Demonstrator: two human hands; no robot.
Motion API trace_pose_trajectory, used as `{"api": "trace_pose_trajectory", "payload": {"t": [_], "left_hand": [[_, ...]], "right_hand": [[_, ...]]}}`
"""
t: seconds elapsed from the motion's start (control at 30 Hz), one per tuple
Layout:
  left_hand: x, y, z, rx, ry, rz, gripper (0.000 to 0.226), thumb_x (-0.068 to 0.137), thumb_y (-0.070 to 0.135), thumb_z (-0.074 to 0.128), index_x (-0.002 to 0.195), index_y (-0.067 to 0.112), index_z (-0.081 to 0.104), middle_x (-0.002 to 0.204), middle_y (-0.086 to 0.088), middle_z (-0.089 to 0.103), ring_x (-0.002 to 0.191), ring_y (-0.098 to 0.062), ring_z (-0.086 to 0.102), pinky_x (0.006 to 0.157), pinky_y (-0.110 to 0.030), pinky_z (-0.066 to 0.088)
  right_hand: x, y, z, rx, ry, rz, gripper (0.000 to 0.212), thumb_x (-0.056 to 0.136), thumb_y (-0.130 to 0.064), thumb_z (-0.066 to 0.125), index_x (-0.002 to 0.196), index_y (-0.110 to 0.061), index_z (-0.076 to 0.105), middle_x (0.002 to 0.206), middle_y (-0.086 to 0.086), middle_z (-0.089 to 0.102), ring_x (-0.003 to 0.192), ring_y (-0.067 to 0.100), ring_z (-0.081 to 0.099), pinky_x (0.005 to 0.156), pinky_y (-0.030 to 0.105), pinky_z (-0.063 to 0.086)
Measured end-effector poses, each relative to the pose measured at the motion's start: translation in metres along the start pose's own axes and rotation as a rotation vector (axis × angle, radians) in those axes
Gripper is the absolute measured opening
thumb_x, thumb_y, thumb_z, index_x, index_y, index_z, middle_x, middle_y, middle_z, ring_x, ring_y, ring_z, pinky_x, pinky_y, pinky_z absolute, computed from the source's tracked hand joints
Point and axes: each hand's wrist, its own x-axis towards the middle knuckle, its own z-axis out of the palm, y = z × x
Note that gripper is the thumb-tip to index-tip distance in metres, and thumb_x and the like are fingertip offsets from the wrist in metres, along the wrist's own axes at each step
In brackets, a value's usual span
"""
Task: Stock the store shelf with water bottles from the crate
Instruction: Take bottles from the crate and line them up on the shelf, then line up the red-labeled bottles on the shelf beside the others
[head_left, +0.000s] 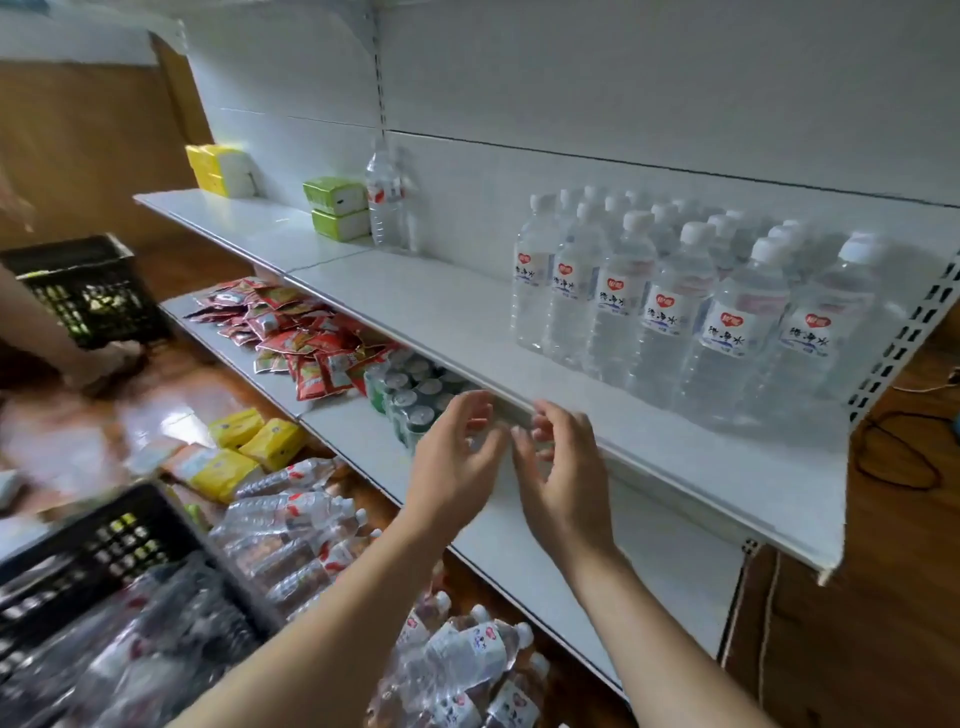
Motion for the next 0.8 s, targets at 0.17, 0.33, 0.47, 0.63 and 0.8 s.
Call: {"api": "trace_pose_trajectory", "payload": {"t": [0.17, 0.33, 0.47, 0.63, 0.8], "left_hand": [[-0.043, -0.052, -0.095, 0.083, 0.137, -0.17, 0.026, 0.095, 0.03, 0.064, 0.12, 0.028, 0.06, 0.106, 0.01, 0.07, 0.091, 0.003, 0.065, 0.077, -0.023, 0.057], [-0.106, -0.103, -0.176, 0.247, 0.359, -0.334, 0.021, 0.095, 0.031, 0.064, 0.115, 0.029, 0.063, 0.096, 0.018, 0.07, 0.088, 0.005, 0.066, 0.077, -0.02, 0.056], [-0.161, -0.141, -0.219, 0.374, 0.462, -0.458, 0.026, 0.094, 0.029, 0.065, 0.119, 0.025, 0.064, 0.104, 0.013, 0.07, 0.097, -0.005, 0.066, 0.086, -0.03, 0.056], [-0.225, -0.18, -0.26, 0.819, 0.521, -0.655, 0.041, 0.089, 0.037, 0.065, 0.128, 0.024, 0.059, 0.125, 0.004, 0.06, 0.12, -0.016, 0.053, 0.105, -0.039, 0.042], [-0.272, -0.207, -0.283, 0.99, 0.427, -1.096, 0.078, 0.097, 0.046, 0.052, 0.158, 0.02, 0.011, 0.165, -0.013, 0.007, 0.152, -0.031, 0.01, 0.122, -0.047, 0.016]], "right_hand": [[-0.035, -0.037, 0.074, 0.035, -0.323, -0.05, 0.038, 0.1, -0.038, 0.055, 0.132, -0.019, 0.057, 0.123, -0.002, 0.059, 0.105, 0.009, 0.059, 0.085, 0.03, 0.056], [-0.079, -0.063, 0.137, 0.119, -0.586, -0.122, 0.045, 0.097, -0.035, 0.056, 0.139, -0.019, 0.054, 0.126, -0.001, 0.061, 0.108, 0.014, 0.062, 0.089, 0.029, 0.055], [-0.118, -0.079, 0.173, 0.104, -0.846, -0.159, 0.06, 0.1, -0.038, 0.052, 0.155, -0.028, 0.03, 0.149, -0.005, 0.042, 0.134, 0.014, 0.041, 0.103, 0.026, 0.034], [-0.162, -0.062, 0.208, -0.088, -1.128, -0.168, 0.072, 0.1, -0.051, 0.044, 0.159, -0.028, 0.009, 0.165, -0.002, 0.013, 0.15, 0.017, 0.017, 0.117, 0.032, 0.02], [-0.175, -0.049, 0.228, -0.211, -1.196, -0.144, 0.067, 0.104, -0.022, 0.037, 0.16, -0.025, 0.001, 0.167, -0.005, -0.008, 0.147, 0.023, 0.028, 0.111, 0.038, 0.038]]}}
